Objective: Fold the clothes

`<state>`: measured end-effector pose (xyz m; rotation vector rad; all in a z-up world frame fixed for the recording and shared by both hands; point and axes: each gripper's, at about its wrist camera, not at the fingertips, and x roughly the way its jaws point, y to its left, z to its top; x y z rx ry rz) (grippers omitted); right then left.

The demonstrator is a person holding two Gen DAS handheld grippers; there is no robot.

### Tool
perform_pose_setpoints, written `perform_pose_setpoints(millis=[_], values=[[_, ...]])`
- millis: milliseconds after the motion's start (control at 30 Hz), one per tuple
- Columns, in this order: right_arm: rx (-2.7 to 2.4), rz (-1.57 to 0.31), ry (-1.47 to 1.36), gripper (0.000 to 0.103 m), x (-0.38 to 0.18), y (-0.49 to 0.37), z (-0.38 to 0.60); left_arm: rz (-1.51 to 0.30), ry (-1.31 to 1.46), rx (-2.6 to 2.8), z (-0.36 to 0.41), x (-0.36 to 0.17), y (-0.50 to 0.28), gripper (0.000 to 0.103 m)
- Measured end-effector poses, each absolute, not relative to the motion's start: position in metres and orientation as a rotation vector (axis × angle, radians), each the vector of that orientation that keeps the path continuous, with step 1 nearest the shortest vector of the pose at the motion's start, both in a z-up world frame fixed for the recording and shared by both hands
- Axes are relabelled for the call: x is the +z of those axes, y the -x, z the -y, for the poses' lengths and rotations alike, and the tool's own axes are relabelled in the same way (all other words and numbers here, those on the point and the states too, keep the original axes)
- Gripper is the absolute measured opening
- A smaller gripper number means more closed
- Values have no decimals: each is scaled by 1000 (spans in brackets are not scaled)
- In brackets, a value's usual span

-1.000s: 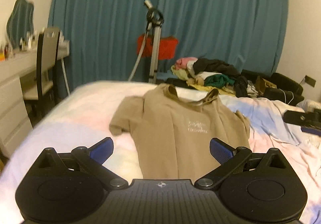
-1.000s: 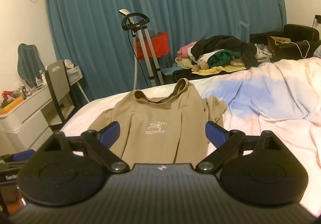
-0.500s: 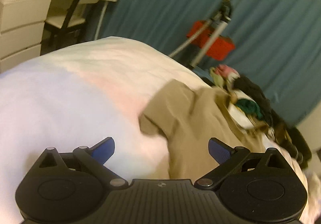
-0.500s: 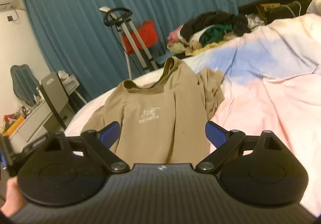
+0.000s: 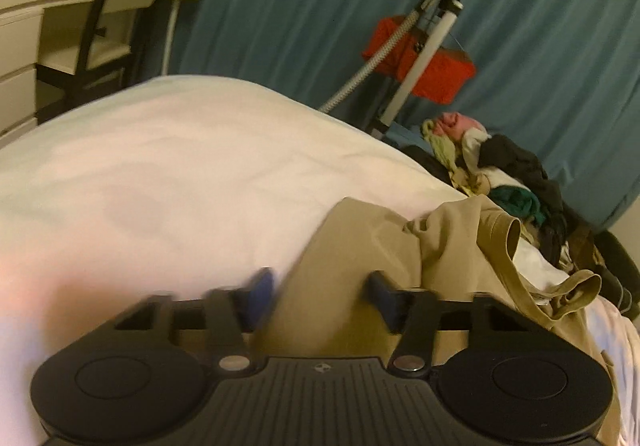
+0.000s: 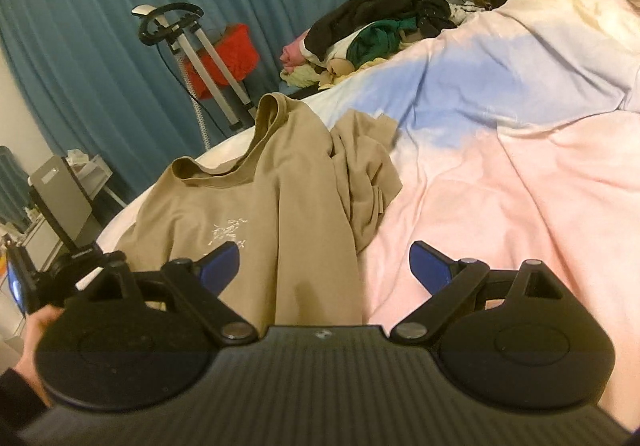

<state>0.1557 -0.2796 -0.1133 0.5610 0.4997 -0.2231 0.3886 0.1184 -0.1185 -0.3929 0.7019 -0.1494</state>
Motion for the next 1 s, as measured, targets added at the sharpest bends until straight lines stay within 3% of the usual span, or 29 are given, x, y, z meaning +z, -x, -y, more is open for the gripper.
perform_pose_setpoints(millis=[33, 100, 400, 667, 700, 800, 1000], values=[[-226, -500, -558, 93, -114, -158, 280, -727, 371, -161, -115, -116, -396, 11], [-233, -499, -551, 93, -115, -160, 281, -741, 288, -168, -107, -104, -404, 5], [-248, -505, -580, 93, -117, -160, 283, -566, -262, -125, -24, -50, -375, 4], [-302, -492, -590, 93, -120, -149, 292, -548, -447, -369, 97, -102, -311, 6], [-305, -490, -597, 93, -120, -148, 293, -551, -456, -388, 102, -107, -304, 10], [-305, -482, -601, 93, -119, -145, 294, -554, -478, -445, 117, -122, -281, 36], [-286, -470, -643, 93, -118, -136, 297, -504, -327, -498, 77, -102, -252, 48]])
